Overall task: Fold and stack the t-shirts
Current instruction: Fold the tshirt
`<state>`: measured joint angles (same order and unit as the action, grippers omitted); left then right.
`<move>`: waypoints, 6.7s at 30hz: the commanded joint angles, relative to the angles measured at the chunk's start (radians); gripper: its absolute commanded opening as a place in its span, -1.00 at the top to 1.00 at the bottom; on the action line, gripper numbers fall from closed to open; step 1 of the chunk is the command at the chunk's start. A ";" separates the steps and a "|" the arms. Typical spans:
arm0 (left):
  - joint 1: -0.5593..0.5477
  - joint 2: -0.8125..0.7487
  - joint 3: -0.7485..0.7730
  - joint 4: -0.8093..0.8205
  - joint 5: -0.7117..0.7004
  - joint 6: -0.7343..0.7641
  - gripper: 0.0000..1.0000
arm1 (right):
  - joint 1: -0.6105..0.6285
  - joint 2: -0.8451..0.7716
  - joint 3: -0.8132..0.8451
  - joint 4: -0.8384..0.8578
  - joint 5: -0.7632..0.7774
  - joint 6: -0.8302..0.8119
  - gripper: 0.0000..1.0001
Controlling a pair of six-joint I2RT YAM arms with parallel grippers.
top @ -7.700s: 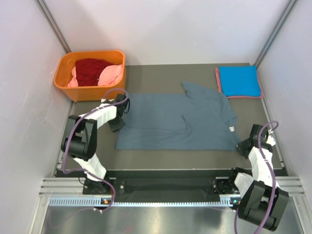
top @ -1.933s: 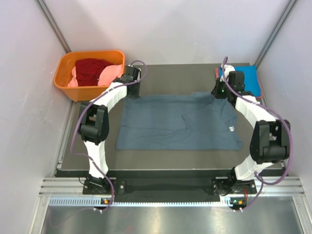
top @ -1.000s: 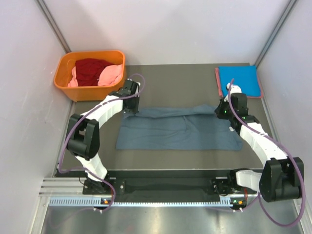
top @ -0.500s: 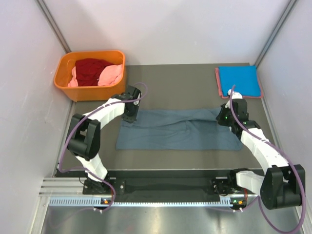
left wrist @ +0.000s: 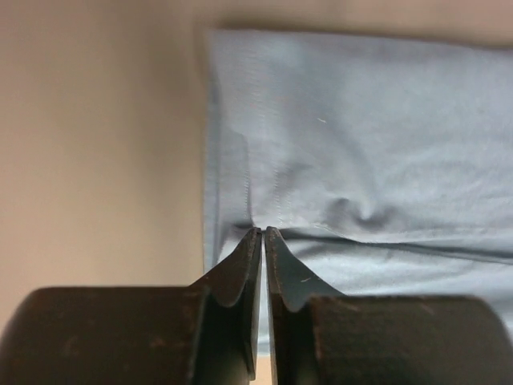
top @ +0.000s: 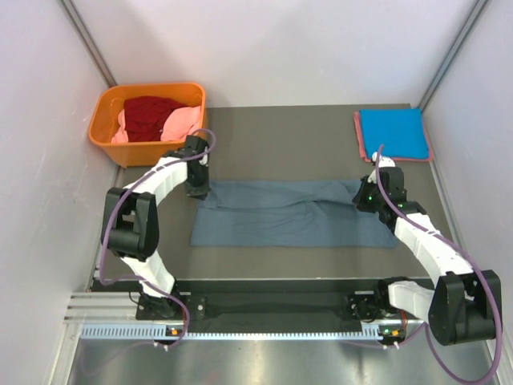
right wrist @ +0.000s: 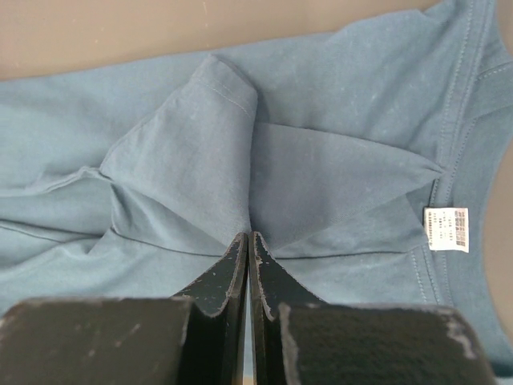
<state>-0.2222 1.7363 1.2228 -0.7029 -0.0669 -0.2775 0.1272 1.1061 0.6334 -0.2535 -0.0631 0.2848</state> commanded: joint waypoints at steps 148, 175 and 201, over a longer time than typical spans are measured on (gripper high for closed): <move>-0.411 0.222 0.183 0.750 0.633 -0.247 0.34 | 0.135 0.187 0.310 -0.190 -0.021 -0.026 0.60; -0.551 0.566 0.466 0.631 0.726 -0.186 0.22 | -0.213 0.566 0.447 -0.236 -0.323 -0.345 0.11; -0.571 0.440 0.293 0.727 0.765 -0.213 0.60 | -0.216 0.549 0.424 -0.265 -0.297 -0.346 1.00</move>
<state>-0.7868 2.2448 1.5272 -0.0490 0.6701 -0.4919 -0.0826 1.7145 1.0504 -0.5396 -0.3744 -0.0647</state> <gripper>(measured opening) 0.201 0.006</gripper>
